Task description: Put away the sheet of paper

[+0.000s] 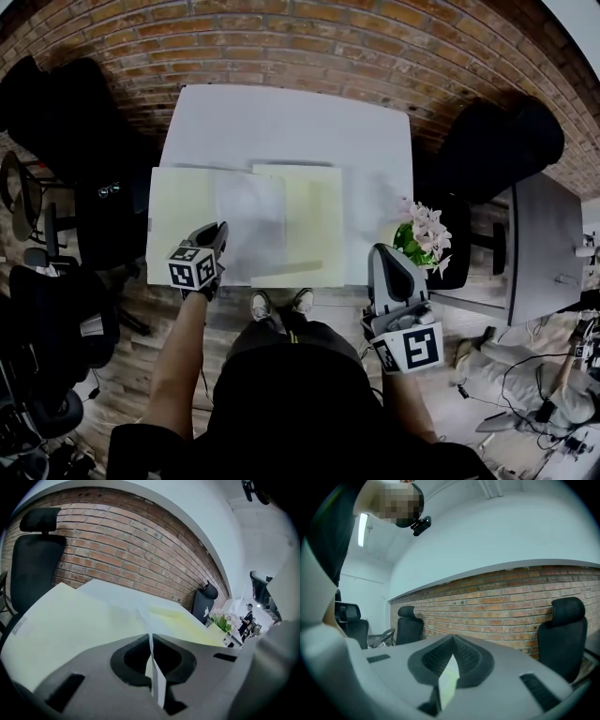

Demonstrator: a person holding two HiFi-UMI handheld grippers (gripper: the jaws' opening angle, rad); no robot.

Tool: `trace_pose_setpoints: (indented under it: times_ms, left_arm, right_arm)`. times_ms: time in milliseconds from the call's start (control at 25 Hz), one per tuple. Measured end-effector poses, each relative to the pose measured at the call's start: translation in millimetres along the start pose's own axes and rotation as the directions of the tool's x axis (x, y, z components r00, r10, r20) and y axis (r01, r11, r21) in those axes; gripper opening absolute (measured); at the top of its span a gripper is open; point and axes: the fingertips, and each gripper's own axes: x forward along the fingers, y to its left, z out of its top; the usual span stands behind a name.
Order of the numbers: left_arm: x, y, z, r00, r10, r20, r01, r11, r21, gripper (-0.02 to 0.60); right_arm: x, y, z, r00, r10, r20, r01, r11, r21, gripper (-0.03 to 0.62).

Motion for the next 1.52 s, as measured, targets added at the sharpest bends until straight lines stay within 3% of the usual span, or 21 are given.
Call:
trace_pose_setpoints:
  times_ms: [120, 480, 720, 1520]
  left_arm:
    - [8, -5, 0, 1.000, 0.001, 0.003, -0.001, 1.000, -0.028, 0.028]
    - [30, -31, -3, 0.999, -0.041, -0.022, 0.041, 0.999, -0.001, 0.028]
    - [43, -39, -10, 0.997, -0.048, -0.052, 0.047, 0.999, -0.024, 0.028]
    - [80, -78, -15, 0.986, -0.109, -0.127, 0.111, 0.994, 0.014, 0.028]
  right_arm:
    - [-3, -3, 2, 1.000, -0.008, 0.004, 0.008, 1.000, 0.002, 0.014]
    - [-9, -14, -2, 0.999, -0.035, -0.011, 0.035, 0.999, -0.009, 0.014]
    - [-11, -18, -2, 0.999, -0.040, -0.005, 0.040, 0.999, 0.000, 0.014]
    - [-30, -49, -4, 0.997, -0.081, 0.010, 0.081, 0.997, 0.007, 0.014]
